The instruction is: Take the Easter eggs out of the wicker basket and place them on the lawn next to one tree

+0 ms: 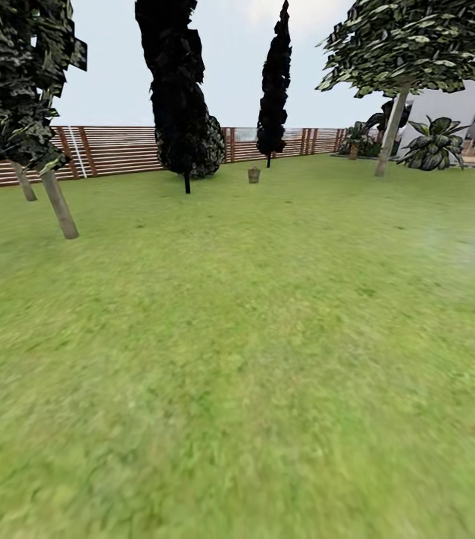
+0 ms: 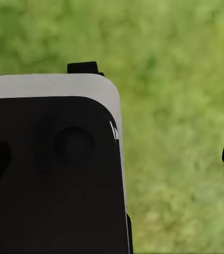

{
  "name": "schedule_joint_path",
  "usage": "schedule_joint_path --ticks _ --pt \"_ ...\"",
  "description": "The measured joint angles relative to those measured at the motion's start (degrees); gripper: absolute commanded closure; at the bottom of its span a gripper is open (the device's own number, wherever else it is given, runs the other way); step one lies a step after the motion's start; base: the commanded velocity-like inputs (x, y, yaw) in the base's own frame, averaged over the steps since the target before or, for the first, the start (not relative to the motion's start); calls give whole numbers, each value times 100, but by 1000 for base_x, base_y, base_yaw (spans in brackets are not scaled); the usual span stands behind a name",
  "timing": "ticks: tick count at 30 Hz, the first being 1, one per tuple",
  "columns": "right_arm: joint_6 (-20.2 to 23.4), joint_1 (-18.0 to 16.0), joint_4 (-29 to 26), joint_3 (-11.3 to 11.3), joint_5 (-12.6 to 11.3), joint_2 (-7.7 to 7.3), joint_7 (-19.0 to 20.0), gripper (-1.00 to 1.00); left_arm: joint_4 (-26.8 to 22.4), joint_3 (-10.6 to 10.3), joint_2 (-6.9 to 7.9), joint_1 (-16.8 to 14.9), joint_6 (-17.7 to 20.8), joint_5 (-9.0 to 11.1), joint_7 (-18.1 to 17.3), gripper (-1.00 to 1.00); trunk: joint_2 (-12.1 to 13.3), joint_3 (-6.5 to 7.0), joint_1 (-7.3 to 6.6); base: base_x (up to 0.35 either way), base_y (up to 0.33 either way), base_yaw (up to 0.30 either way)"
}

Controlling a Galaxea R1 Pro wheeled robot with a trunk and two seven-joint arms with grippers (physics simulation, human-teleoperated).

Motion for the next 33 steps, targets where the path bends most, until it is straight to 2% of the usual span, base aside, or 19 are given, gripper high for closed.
schedule_joint_path --ticks 33 --pt "0 0 0 0 0 0 0 -100 0 0 0 0 0 0 0 -100 0 0 0 341 0 0"
